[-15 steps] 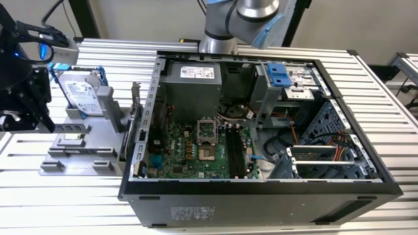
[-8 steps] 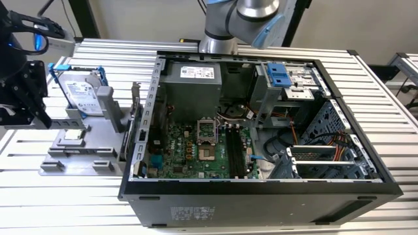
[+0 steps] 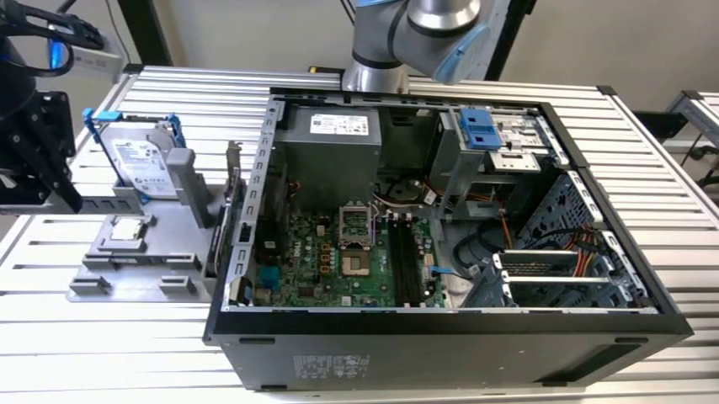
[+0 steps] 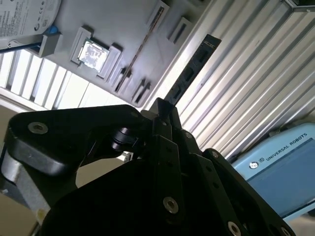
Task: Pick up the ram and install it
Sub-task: 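Pick up the ram and move it above insertion slot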
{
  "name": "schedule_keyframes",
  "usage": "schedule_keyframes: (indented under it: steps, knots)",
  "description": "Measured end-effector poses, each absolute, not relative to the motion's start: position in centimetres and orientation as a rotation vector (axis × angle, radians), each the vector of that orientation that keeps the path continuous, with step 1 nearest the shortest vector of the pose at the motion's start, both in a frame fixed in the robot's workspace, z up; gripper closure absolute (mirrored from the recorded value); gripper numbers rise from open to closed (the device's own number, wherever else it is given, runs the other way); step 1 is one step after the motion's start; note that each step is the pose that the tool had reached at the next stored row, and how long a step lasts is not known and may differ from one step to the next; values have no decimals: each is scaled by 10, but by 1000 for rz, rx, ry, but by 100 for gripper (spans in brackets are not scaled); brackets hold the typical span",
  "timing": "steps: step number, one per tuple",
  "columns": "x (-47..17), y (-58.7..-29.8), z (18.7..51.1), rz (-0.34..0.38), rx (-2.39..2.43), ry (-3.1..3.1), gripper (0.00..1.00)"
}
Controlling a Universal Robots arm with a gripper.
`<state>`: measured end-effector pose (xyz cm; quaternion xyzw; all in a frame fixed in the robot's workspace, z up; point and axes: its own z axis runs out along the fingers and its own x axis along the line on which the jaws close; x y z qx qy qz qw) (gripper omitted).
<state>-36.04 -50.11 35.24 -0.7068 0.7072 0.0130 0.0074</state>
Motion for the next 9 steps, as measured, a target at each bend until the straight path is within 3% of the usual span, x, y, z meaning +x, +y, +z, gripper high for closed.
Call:
schedule_keyframes:
  steps: [9]
  knots:
    - [-360,-501,367,41,-2210,2211,100]
